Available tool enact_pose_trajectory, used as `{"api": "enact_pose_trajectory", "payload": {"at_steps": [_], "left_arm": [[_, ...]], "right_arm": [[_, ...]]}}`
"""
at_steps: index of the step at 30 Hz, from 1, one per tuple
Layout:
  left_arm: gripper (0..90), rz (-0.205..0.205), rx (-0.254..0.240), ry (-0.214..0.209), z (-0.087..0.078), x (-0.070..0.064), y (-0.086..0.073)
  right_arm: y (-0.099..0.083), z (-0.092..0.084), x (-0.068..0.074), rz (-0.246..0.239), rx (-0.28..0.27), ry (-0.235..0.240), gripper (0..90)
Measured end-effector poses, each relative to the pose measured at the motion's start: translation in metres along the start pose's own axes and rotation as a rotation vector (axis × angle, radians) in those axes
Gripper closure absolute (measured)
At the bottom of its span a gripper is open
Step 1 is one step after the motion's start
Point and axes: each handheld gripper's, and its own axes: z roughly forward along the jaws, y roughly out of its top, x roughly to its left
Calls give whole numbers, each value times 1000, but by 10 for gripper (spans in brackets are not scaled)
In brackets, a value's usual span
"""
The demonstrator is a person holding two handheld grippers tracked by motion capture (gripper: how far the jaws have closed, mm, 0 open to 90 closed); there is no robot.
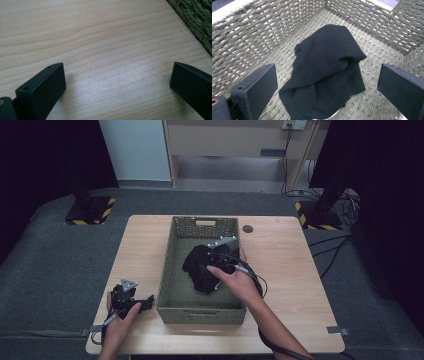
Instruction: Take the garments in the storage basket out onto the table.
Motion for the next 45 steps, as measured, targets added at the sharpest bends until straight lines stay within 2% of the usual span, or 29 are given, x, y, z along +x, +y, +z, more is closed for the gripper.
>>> {"api": "enact_pose_trajectory", "payload": {"at_steps": [17, 23, 38, 45], "left_arm": [[0, 0, 0, 0, 0, 0, 0], [0, 0, 0, 0, 0, 0, 0], [0, 0, 0, 0, 0, 0, 0], [0, 0, 1, 0, 0, 0, 0]], "right_arm": [[-1, 47, 1, 28, 86, -18, 30], [-1, 59, -1, 46, 107, -20, 29], [2, 86, -2, 51, 162, -9, 28], [2, 95, -2, 51, 169, -9, 22]]}}
